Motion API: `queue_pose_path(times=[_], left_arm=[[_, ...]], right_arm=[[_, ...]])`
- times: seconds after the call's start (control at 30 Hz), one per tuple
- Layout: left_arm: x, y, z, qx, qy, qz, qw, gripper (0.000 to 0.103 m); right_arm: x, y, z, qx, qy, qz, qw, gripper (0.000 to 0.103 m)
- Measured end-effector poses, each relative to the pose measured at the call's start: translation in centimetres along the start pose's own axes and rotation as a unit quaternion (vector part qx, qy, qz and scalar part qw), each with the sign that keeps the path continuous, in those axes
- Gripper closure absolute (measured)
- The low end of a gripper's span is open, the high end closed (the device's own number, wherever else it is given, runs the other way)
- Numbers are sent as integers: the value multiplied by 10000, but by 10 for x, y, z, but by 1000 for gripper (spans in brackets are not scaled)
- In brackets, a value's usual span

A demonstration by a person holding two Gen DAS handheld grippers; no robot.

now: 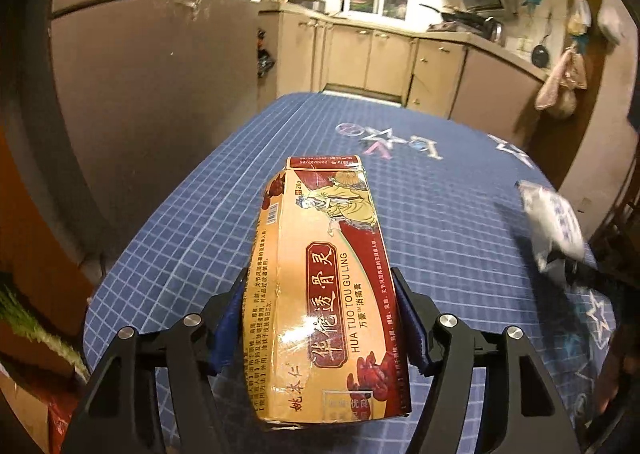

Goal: Collect trash
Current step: 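Carry the Hua Tuo box and wipes pack over the bucket and release both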

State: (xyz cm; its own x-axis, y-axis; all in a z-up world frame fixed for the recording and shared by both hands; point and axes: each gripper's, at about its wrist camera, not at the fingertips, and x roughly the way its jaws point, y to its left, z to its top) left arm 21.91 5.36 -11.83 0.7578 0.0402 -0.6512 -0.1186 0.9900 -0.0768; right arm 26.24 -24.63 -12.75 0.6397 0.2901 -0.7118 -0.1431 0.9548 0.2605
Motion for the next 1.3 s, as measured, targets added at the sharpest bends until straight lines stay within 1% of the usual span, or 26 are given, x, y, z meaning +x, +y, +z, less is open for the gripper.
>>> queue_pose_path(times=[0.2,0.33,0.57,0.73,0.83,0.97,1.07,1.1,1.3], left_arm=[[-18,-19,-3,184,-152,-253,9994,35],[-27,-32,-3,301,-250,-408,9984,35],[-39,-63,-6,711,-358,-699,9944,35],[-47,-93,-6,1087,-476,-949,9884,35],[-53,-116,-6,1319,-536,-1182,9827,35],[-63,-151,-6,1589,-631,-1560,9729,35],[-73,-180,-6,1793,-692,-1872,9633,35],[-77,-193,-6,1876,-720,-1998,9590,35],[-99,-249,-10,2254,-894,-2459,9385,35]], right_arm=[[-33,6,-37,20,-184,57,9998,56],[-52,10,-56,-11,-279,-28,9996,56],[-90,7,-72,26,-572,-169,9982,57],[-125,-2,-80,129,-864,-264,9958,57],[-148,-10,-82,181,-1070,-395,9933,57],[-180,-23,-87,309,-1346,-607,9886,57],[-203,-37,-91,430,-1535,-791,9840,57],[-209,-41,-92,460,-1583,-844,9827,57],[-254,-73,-103,671,-1949,-1347,9692,57]])
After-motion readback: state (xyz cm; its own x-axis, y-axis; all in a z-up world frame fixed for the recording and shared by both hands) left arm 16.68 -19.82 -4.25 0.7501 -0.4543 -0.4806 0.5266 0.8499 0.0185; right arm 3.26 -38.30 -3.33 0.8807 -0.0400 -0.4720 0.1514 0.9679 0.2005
